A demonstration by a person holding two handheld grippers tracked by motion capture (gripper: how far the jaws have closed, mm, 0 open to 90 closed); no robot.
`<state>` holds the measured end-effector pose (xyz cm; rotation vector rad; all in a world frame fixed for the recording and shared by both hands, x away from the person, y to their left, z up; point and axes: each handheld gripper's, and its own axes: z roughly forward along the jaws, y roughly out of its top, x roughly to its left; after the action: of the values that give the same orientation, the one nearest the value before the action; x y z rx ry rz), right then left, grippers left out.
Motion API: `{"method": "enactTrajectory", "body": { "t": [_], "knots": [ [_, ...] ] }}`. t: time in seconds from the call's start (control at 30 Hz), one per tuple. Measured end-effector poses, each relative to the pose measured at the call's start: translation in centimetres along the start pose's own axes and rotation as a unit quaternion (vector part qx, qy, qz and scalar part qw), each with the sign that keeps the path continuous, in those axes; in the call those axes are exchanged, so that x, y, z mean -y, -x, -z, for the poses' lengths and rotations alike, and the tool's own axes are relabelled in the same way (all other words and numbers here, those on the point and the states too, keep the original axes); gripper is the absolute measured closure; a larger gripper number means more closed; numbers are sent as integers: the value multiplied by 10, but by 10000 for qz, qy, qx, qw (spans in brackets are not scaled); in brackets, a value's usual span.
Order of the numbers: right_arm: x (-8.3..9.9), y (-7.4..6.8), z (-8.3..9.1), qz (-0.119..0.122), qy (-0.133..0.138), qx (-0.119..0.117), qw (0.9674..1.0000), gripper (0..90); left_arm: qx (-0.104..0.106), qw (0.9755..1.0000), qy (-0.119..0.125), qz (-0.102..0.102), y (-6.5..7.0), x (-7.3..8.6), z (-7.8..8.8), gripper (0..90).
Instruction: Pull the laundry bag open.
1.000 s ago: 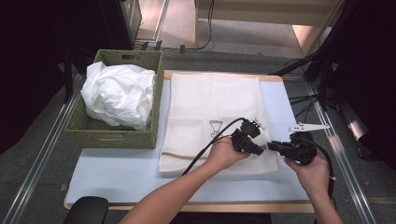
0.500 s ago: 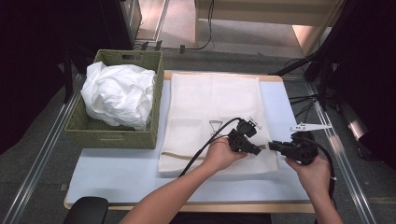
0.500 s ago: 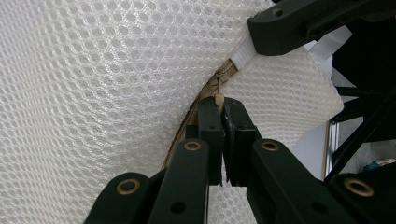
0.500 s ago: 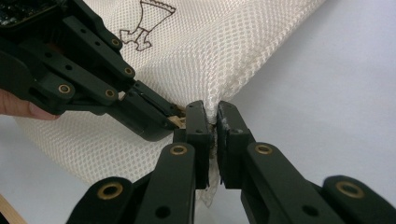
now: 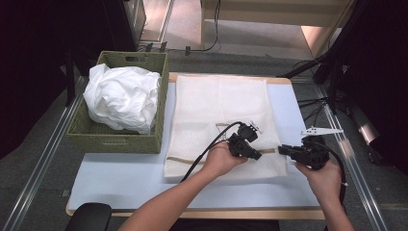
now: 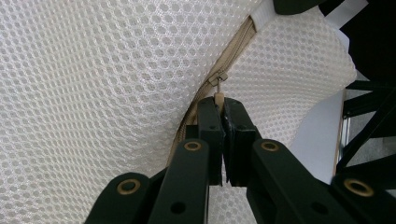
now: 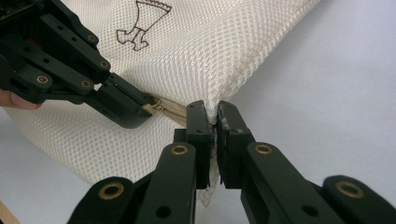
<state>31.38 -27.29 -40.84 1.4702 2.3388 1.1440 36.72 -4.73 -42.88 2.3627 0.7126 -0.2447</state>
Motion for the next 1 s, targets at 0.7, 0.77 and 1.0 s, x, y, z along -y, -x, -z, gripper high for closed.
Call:
{"method": "enactTrajectory", "body": {
  "t": [0.7,0.77,1.0],
  "knots": [
    [1,3,0,-47,-14,-13,10000,867,17,10000,22,15,-3,5,5,885],
    [1,3,1,-68,-25,-9,10000,867,36,10000,23,54,-4,6,6,885],
    [1,6,1,-75,-33,23,10000,866,-2,9999,45,131,-9,15,14,885]
  ]
}}
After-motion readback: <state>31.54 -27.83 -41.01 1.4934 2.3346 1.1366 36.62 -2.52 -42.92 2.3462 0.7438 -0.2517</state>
